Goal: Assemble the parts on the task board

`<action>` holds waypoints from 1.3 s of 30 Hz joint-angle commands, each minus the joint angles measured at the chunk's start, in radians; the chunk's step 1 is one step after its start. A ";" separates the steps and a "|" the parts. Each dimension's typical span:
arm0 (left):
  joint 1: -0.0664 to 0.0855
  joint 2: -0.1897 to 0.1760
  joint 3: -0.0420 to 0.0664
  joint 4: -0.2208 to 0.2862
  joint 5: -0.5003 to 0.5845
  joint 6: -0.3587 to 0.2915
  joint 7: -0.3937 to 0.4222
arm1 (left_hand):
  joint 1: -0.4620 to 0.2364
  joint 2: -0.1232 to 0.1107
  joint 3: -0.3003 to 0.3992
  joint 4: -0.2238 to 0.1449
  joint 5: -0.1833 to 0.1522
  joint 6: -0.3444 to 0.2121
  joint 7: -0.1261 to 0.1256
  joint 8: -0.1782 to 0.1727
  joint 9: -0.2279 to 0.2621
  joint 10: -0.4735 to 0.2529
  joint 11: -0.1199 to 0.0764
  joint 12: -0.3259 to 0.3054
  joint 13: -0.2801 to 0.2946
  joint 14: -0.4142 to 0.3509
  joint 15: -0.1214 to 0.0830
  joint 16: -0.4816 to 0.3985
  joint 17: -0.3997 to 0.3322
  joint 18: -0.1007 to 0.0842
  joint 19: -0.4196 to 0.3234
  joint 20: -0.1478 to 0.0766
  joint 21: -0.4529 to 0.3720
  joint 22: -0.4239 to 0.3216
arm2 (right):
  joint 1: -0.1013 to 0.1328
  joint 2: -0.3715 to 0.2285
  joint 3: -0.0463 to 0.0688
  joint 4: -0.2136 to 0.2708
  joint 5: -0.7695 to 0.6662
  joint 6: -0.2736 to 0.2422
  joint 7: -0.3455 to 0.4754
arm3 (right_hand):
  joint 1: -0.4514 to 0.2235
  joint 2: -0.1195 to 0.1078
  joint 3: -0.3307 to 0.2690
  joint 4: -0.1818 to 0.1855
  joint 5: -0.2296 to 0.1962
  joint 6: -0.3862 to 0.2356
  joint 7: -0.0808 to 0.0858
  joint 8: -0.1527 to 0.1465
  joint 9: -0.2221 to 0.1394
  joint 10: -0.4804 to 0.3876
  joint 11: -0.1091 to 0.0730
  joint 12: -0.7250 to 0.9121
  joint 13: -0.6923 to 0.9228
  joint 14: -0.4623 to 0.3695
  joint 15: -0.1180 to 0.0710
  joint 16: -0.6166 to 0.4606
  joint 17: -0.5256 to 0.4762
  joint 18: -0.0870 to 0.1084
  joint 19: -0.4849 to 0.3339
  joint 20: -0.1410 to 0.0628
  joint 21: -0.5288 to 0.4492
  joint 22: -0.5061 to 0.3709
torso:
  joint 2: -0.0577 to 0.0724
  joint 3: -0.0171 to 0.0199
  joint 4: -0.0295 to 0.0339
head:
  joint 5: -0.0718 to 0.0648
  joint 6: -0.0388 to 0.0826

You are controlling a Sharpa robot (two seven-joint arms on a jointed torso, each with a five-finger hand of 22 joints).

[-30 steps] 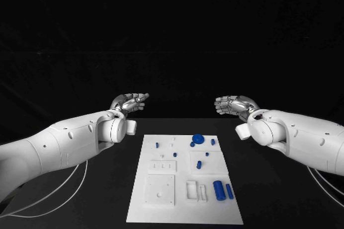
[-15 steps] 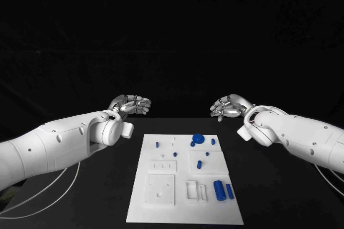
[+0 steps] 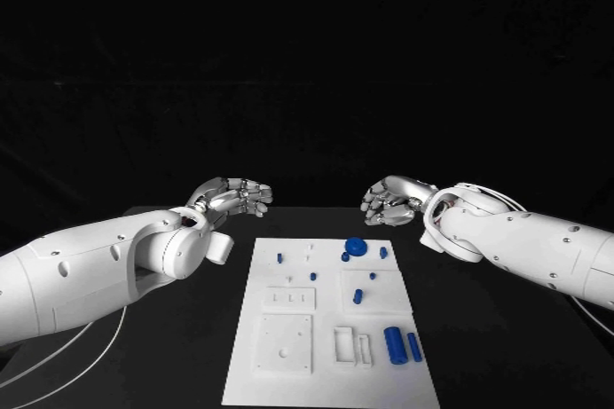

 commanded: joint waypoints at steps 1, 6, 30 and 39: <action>0.012 -0.022 0.001 0.044 -0.019 0.027 0.007 | -0.015 0.001 0.000 -0.005 -0.001 0.012 -0.002 -0.002 0.002 0.032 -0.017 0.026 0.015 0.011 -0.007 0.013 0.004 0.000 0.003 -0.011 0.010 0.022 | 0.001 -0.003 0.000 0.029 -0.211 0.018 -0.058 | 0.007 -0.007 0.003 -0.001 -0.019 0.007 0.000 -0.011 -0.006 0.002 0.003 -0.014 0.000 -0.008 0.002 0.021 0.015 0.022 0.009 -0.005 0.015 0.025 | 0.027 -0.0015 0.0157 | -0.008 0.012; 0.027 -0.056 0.001 0.102 -0.020 0.026 0.010 | -0.020 -0.002 0.001 -0.008 -0.001 0.013 -0.003 -0.003 0.002 0.026 -0.016 0.027 0.018 0.007 -0.007 0.014 0.005 -0.002 0.001 -0.012 0.012 0.021 | 0.001 -0.005 0.000 0.057 -0.306 0.028 -0.105 | 0.008 -0.032 0.027 0.003 -0.054 0.024 -0.003 -0.021 -0.012 -0.007 0.007 -0.038 -0.002 -0.008 0.005 0.063 0.039 0.022 0.027 -0.018 0.050 0.025 | 0.055 -0.0026 0.0267 | -0.018 0.022; 0.036 -0.088 0.001 0.147 -0.019 0.026 0.007 | -0.050 -0.011 0.001 -0.004 -0.003 0.010 0.000 -0.011 0.003 0.007 -0.011 0.032 0.030 -0.002 -0.006 0.017 0.004 -0.006 -0.005 -0.013 0.016 0.018 | -0.011 0.011 -0.006 0.066 -0.391 0.025 -0.128 | -0.009 -0.088 0.063 0.022 -0.068 0.029 -0.001 -0.046 -0.019 -0.001 0.010 -0.072 0.004 -0.006 0.008 0.137 0.067 0.022 0.057 -0.036 0.118 0.026 | 0.112 0.0055 0.0201 | -0.016 0.036; 0.037 -0.091 0.001 0.152 -0.019 0.030 0.003 | -0.057 -0.013 0.001 -0.002 -0.003 0.009 0.000 -0.013 0.003 0.005 -0.011 0.034 0.032 -0.003 -0.006 0.018 0.004 -0.006 -0.006 -0.013 0.017 0.018 | -0.022 0.024 -0.010 0.058 -0.400 0.025 -0.130 | -0.010 -0.088 0.065 0.024 -0.073 0.033 -0.002 -0.047 -0.018 0.003 0.009 -0.074 0.006 -0.007 0.008 0.148 0.070 0.022 0.056 -0.038 0.130 0.025 | 0.122 0.0081 0.0211 | -0.016 0.034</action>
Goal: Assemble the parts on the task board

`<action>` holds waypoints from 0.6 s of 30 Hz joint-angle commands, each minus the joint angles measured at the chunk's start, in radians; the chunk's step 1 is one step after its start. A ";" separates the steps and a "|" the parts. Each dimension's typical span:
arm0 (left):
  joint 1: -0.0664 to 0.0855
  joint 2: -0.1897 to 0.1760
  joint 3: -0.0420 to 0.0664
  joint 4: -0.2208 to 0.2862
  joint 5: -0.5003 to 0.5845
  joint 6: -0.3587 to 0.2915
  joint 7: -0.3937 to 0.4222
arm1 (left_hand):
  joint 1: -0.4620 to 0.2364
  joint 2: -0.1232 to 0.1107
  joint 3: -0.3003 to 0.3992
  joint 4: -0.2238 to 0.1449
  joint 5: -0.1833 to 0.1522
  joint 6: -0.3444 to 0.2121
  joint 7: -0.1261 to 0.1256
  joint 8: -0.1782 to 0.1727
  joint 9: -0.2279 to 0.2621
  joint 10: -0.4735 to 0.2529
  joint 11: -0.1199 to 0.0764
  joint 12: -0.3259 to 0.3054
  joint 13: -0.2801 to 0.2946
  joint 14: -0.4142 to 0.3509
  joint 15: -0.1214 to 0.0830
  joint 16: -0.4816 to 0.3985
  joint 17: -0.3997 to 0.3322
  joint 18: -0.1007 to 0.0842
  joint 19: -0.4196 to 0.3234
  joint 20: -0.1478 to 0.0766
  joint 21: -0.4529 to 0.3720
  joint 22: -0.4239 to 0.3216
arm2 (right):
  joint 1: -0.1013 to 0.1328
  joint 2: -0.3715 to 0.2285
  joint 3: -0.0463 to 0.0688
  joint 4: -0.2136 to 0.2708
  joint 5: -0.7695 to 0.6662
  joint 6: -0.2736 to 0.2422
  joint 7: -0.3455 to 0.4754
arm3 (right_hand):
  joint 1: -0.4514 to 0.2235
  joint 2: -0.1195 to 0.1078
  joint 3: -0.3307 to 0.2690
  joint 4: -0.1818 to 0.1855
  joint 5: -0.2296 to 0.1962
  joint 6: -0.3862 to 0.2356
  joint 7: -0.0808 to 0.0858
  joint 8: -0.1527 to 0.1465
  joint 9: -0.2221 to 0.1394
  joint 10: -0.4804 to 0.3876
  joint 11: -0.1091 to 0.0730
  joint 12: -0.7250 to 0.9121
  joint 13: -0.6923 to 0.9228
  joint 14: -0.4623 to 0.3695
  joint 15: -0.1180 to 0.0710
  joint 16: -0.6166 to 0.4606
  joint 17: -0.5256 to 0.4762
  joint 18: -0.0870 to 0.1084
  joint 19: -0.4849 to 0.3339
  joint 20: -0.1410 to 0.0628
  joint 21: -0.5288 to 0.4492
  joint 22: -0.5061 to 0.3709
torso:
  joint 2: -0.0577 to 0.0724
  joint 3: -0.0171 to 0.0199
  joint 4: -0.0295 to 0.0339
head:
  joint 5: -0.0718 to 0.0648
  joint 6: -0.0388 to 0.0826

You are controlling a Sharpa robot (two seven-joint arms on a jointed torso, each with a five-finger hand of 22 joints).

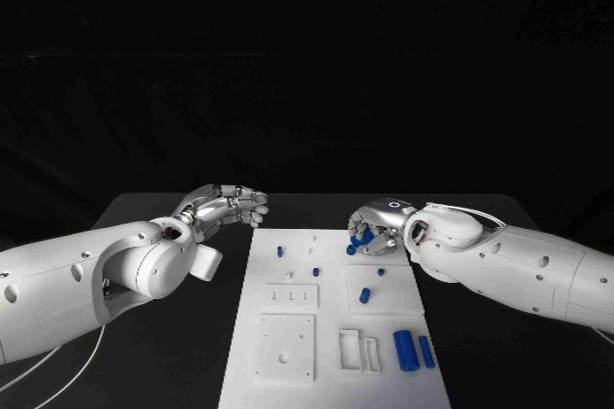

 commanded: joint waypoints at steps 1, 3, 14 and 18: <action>0.002 -0.001 0.001 0.007 -0.005 0.019 0.005 | -0.010 0.003 -0.001 0.000 -0.003 0.004 0.006 -0.003 0.001 -0.008 -0.001 0.005 0.002 -0.010 0.001 0.006 0.000 0.007 -0.002 -0.003 0.004 0.018 | -0.003 0.003 -0.001 -0.004 -0.026 0.009 -0.010 | 0.001 -0.011 0.005 0.002 -0.006 0.008 -0.002 -0.004 0.000 0.005 0.000 -0.005 0.002 0.004 0.000 0.007 0.001 0.031 0.030 -0.029 0.008 0.026 | 0.007 0.0013 0.0015 | 0.001 -0.001; 0.003 -0.003 0.001 0.008 -0.005 0.019 0.005 | -0.010 0.003 -0.001 0.000 -0.003 0.004 0.006 -0.004 0.001 -0.009 -0.001 0.005 0.002 -0.010 0.001 0.006 0.000 0.007 -0.002 -0.003 0.004 0.018 | -0.003 0.003 -0.001 -0.003 -0.029 0.009 -0.012 | 0.001 -0.010 0.005 0.003 -0.007 0.009 -0.002 -0.005 0.000 0.005 0.000 -0.006 0.002 0.003 0.000 0.008 0.001 0.031 0.030 -0.029 0.009 0.026 | 0.010 0.0018 0.0020 | 0.002 -0.001; 0.006 0.001 0.001 0.009 -0.005 0.022 0.003 | -0.011 0.003 0.000 0.000 -0.003 0.004 0.005 -0.004 0.001 -0.010 -0.001 0.006 0.003 -0.010 0.001 0.007 0.000 0.007 -0.003 -0.003 0.004 0.017 | -0.003 0.012 -0.002 0.003 -0.039 0.014 -0.023 | 0.001 -0.007 0.013 0.007 -0.015 0.016 -0.004 -0.005 0.002 0.016 -0.002 -0.005 0.006 0.002 -0.002 0.020 0.002 0.031 0.029 -0.031 0.025 0.025 | 0.019 -0.0010 0.0040 | 0.002 -0.005; 0.006 0.003 0.001 0.008 -0.005 0.023 0.003 | -0.012 0.003 0.000 0.000 -0.003 0.003 0.005 -0.004 0.001 -0.010 -0.001 0.007 0.004 -0.010 0.001 0.007 0.000 0.007 -0.003 -0.003 0.005 0.017 | -0.003 0.013 -0.002 0.002 -0.047 0.021 -0.030 | 0.001 -0.010 0.021 0.012 -0.024 0.024 -0.008 -0.004 0.003 0.036 -0.008 0.003 0.015 -0.001 -0.009 0.025 0.000 0.031 0.032 -0.030 0.040 0.026 | 0.022 -0.0021 0.0021 | 0.000 -0.007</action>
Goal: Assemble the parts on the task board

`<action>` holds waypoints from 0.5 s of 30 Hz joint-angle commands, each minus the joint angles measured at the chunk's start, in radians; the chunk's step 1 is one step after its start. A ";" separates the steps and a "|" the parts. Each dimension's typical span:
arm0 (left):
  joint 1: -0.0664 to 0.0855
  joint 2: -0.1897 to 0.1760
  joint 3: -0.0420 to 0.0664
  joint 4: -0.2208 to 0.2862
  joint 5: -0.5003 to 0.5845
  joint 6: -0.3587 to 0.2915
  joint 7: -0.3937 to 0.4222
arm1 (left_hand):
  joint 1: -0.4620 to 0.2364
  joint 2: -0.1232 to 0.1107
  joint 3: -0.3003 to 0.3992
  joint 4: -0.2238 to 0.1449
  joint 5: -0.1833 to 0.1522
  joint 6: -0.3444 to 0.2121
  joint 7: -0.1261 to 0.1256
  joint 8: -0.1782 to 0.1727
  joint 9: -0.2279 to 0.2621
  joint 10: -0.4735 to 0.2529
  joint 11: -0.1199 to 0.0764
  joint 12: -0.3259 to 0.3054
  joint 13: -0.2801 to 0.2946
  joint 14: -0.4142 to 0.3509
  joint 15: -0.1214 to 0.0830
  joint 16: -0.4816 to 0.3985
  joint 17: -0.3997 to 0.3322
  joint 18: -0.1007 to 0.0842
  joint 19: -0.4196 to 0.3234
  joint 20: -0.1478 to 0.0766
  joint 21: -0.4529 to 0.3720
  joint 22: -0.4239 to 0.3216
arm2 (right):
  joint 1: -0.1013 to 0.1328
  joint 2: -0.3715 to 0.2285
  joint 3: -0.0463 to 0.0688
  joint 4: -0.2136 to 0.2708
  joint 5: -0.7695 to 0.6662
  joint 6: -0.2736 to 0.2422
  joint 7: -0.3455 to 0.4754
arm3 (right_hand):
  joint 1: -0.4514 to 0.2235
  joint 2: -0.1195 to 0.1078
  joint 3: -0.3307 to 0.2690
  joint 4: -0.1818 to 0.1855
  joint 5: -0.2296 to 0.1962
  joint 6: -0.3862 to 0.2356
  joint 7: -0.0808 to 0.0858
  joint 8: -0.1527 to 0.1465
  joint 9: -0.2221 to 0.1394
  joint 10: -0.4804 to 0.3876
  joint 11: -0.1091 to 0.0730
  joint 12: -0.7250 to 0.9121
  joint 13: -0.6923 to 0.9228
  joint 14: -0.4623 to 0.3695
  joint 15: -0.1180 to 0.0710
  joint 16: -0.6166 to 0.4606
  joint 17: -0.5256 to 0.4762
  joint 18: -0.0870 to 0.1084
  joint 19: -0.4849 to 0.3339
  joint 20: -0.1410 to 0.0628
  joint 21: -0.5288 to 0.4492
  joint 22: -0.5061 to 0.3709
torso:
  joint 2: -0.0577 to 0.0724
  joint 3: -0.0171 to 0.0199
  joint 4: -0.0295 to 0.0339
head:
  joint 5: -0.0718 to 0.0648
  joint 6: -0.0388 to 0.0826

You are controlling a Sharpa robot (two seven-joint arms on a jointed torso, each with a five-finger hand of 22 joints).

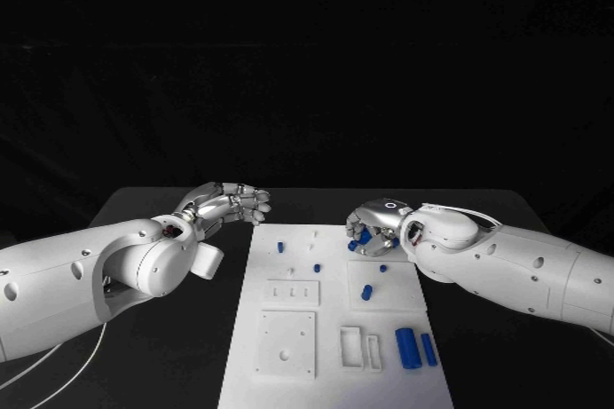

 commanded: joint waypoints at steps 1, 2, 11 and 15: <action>0.002 0.005 0.001 0.000 -0.005 0.018 0.004 | -0.008 0.000 0.001 0.000 -0.002 0.003 0.005 -0.005 0.001 -0.007 0.003 0.007 0.002 -0.007 -0.003 0.007 0.000 0.008 -0.003 -0.003 0.005 0.018 | 0.000 0.001 0.000 -0.001 -0.025 0.024 -0.017 | 0.001 -0.011 0.011 0.001 -0.008 0.012 -0.001 -0.004 0.002 0.016 -0.002 0.003 0.007 -0.006 -0.009 0.007 -0.001 0.031 0.024 -0.027 0.014 0.026 | 0.005 -0.0018 -0.0016 | -0.002 -0.003; 0.002 0.006 0.001 -0.001 -0.005 0.017 0.005 | -0.009 0.000 0.001 0.000 -0.002 0.003 0.006 -0.005 0.001 -0.007 0.003 0.007 0.002 -0.007 -0.003 0.007 0.000 0.008 -0.003 -0.003 0.005 0.018 | 0.000 0.001 0.000 -0.001 -0.025 0.028 -0.017 | 0.001 -0.011 0.013 0.002 -0.010 0.013 -0.002 -0.004 0.002 0.018 -0.003 0.004 0.009 -0.006 -0.010 0.008 -0.002 0.031 0.024 -0.027 0.017 0.026 | 0.006 -0.0025 -0.0015 | -0.002 -0.003; 0.004 0.002 0.001 0.002 -0.005 0.016 0.007 | -0.010 0.000 0.002 0.000 -0.002 0.002 0.006 -0.006 0.001 -0.010 0.004 0.007 0.003 -0.007 -0.003 0.007 0.000 0.008 -0.004 -0.003 0.005 0.017 | -0.002 0.015 -0.007 -0.009 -0.031 0.026 -0.015 | 0.002 -0.006 0.035 0.010 -0.029 0.041 -0.013 0.002 0.006 0.043 -0.014 0.010 0.030 -0.010 -0.021 0.018 -0.006 0.031 0.016 -0.027 0.043 0.025 | 0.016 -0.0038 0.0014 | -0.001 -0.003; 0.004 0.003 0.002 0.002 -0.005 0.017 0.007 | -0.011 0.000 0.002 0.000 -0.002 0.002 0.007 -0.006 0.002 -0.011 0.004 0.007 0.004 -0.007 -0.003 0.008 0.000 0.008 -0.004 -0.003 0.006 0.017 | -0.002 0.015 -0.007 -0.009 -0.034 0.031 -0.016 | 0.001 -0.004 0.044 0.015 -0.046 0.055 -0.018 0.005 0.009 0.077 -0.025 0.027 0.048 -0.010 -0.031 0.024 -0.006 0.031 0.021 -0.027 0.061 0.027 | 0.019 -0.0036 0.0033 | -0.001 -0.001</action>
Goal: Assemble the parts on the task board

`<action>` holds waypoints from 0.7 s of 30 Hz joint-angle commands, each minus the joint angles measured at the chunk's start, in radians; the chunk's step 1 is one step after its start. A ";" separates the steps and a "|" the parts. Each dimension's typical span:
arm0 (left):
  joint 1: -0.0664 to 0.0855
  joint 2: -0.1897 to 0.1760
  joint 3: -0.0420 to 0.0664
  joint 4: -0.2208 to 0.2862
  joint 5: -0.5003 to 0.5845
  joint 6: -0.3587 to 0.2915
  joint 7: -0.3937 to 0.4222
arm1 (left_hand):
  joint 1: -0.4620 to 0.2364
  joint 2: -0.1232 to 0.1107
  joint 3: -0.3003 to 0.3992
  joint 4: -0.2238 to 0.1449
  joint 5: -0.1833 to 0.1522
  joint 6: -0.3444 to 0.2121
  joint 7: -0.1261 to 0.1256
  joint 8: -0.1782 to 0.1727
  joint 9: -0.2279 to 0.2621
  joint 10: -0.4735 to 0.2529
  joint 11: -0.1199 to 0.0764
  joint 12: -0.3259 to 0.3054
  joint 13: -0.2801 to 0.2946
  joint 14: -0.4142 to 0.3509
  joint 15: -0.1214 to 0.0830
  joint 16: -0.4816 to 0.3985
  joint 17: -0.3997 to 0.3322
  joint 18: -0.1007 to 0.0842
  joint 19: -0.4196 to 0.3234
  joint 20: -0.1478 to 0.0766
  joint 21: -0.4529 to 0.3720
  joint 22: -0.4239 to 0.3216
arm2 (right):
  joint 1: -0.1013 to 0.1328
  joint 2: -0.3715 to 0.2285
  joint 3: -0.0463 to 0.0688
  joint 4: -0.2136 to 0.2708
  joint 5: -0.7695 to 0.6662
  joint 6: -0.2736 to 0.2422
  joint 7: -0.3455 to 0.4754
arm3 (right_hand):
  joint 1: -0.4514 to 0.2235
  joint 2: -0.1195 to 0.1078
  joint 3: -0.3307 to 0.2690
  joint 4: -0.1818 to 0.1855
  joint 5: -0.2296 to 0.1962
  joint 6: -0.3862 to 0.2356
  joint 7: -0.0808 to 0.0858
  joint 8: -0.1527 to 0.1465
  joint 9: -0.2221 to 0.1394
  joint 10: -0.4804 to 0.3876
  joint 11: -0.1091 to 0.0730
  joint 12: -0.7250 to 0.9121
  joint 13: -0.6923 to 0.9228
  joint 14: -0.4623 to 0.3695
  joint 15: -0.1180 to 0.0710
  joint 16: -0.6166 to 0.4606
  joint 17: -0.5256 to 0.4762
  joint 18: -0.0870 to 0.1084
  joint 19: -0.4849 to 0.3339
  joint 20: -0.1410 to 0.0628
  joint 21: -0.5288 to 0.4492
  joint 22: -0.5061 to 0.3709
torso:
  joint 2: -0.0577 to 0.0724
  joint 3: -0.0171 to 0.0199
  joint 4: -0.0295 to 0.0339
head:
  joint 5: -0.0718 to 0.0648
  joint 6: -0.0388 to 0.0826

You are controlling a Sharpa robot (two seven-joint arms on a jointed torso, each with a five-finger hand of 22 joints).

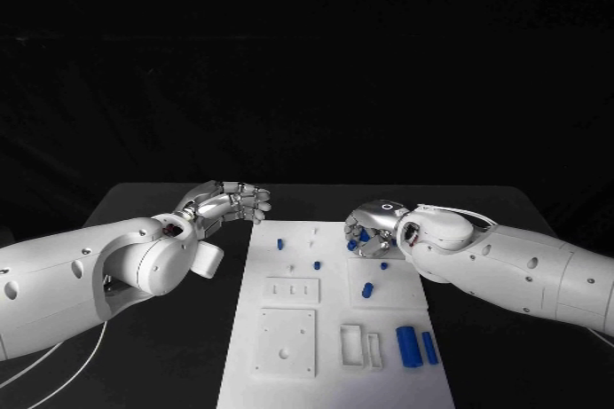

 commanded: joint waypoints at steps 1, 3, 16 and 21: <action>0.003 0.001 0.001 0.002 -0.005 0.017 0.008 | -0.011 0.000 0.002 0.000 -0.002 0.002 0.007 -0.007 0.002 -0.007 0.000 0.004 0.002 -0.007 -0.003 0.004 0.000 0.009 -0.004 -0.003 0.006 0.018 | -0.001 0.001 0.000 0.000 -0.020 0.019 -0.006 | -0.002 -0.003 0.012 0.004 -0.015 0.018 -0.006 0.008 0.003 0.035 -0.012 0.020 0.023 -0.007 -0.023 0.006 -0.002 0.034 0.017 -0.022 0.019 0.027 | 0.006 0.0004 0.0033 | 0.000 0.002; 0.004 0.001 0.002 0.001 -0.005 0.015 0.007 | -0.012 0.000 0.002 0.000 -0.002 0.001 0.007 -0.007 0.002 -0.008 0.000 0.004 0.002 -0.007 -0.003 0.004 0.000 0.009 -0.004 -0.003 0.006 0.018 | -0.001 0.001 0.000 0.000 -0.020 0.020 -0.006 | -0.003 -0.002 0.016 0.005 -0.019 0.023 -0.008 0.008 0.004 0.040 -0.016 0.023 0.033 -0.007 -0.026 0.008 -0.003 0.034 0.014 -0.022 0.027 0.026 | 0.007 0.0005 0.0034 | 0.000 0.002; 0.005 0.004 0.002 -0.002 -0.005 0.015 0.005 | -0.013 0.000 0.003 0.000 -0.002 0.001 0.007 -0.008 0.002 -0.011 0.001 0.004 0.003 -0.007 -0.003 0.005 -0.001 0.009 -0.004 -0.004 0.007 0.017 | -0.004 0.009 -0.003 0.004 -0.028 0.044 -0.013 | -0.017 0.013 0.030 0.008 -0.056 0.065 -0.025 0.015 0.014 0.069 -0.031 0.042 0.104 -0.009 -0.041 0.017 -0.008 0.034 -0.002 -0.022 0.065 0.024 | 0.012 0.0015 0.0031 | 0.004 0.008; 0.005 0.006 0.002 -0.004 -0.005 0.015 0.004 | -0.013 0.000 0.003 -0.001 -0.002 0.000 0.007 -0.008 0.002 -0.011 0.001 0.004 0.003 -0.007 -0.003 0.005 -0.001 0.009 -0.004 -0.004 0.007 0.017 | -0.004 0.007 -0.003 0.010 -0.026 0.025 -0.026 | -0.024 0.017 0.035 0.014 -0.059 0.071 -0.028 0.015 0.017 0.071 -0.034 0.044 0.122 -0.009 -0.043 0.019 -0.010 0.034 -0.004 -0.023 0.071 0.023 | 0.014 0.0017 0.0028 | 0.004 0.011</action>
